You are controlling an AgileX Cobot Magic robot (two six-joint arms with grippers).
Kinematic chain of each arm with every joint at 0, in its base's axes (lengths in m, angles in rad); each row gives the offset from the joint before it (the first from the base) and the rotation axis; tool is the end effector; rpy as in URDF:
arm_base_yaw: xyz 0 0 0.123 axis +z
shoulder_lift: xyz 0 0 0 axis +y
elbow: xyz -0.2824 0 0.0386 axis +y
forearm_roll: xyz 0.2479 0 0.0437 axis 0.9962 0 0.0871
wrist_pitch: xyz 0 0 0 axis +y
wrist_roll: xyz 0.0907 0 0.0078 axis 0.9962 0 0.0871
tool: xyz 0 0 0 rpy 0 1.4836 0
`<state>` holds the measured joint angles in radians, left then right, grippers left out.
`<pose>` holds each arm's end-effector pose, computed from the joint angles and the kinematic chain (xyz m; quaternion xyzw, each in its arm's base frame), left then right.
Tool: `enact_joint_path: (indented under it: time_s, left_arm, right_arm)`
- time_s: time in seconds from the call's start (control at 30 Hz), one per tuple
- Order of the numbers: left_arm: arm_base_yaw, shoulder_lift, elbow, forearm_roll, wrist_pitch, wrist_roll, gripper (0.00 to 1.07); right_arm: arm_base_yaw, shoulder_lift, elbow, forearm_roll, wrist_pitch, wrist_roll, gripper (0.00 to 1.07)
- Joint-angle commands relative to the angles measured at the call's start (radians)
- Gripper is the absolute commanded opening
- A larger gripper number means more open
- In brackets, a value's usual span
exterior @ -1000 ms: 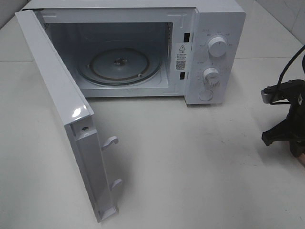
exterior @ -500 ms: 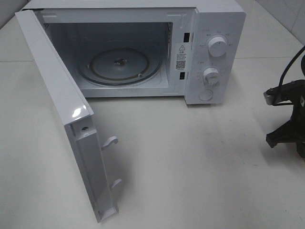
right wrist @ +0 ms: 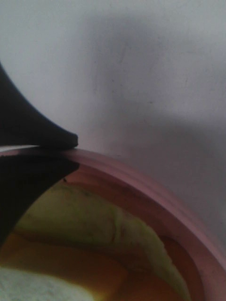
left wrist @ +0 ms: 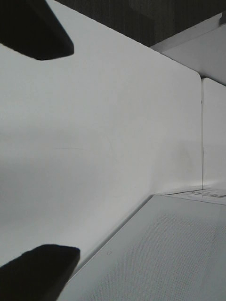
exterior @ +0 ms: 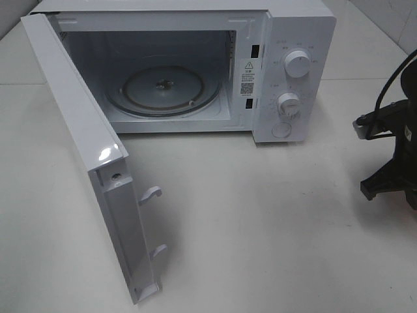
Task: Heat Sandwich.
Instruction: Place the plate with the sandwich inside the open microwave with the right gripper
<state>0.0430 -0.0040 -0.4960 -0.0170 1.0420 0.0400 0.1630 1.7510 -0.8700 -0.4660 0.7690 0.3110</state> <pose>-0.0042 -0.0015 0.2776 -0.0010 0.8483 0.0135 0.5294 0.2863 0.0182 0.1442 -0.0929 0.9825 -0.1558 0.0416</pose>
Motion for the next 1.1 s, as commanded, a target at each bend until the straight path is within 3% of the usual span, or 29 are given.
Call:
enact_joint_path:
  time_s: [0.03,0.6,1.1]
  left_arm:
    - [0.0,-0.029,0.001,0.0,-0.006,-0.004,0.99]
    - [0.0,-0.029,0.001,0.0,-0.006,-0.004,0.99]
    - [0.0,-0.029,0.001,0.0,-0.006,-0.004,0.99]
  right_arm:
    - [0.021,-0.036,-0.002,-0.028,0.044,0.002,0.0]
    - [0.132,-0.208,0.072,-0.018,0.128,0.0,0.0]
    - [0.346,-0.352,0.115,0.033,0.22,-0.027,0.0]
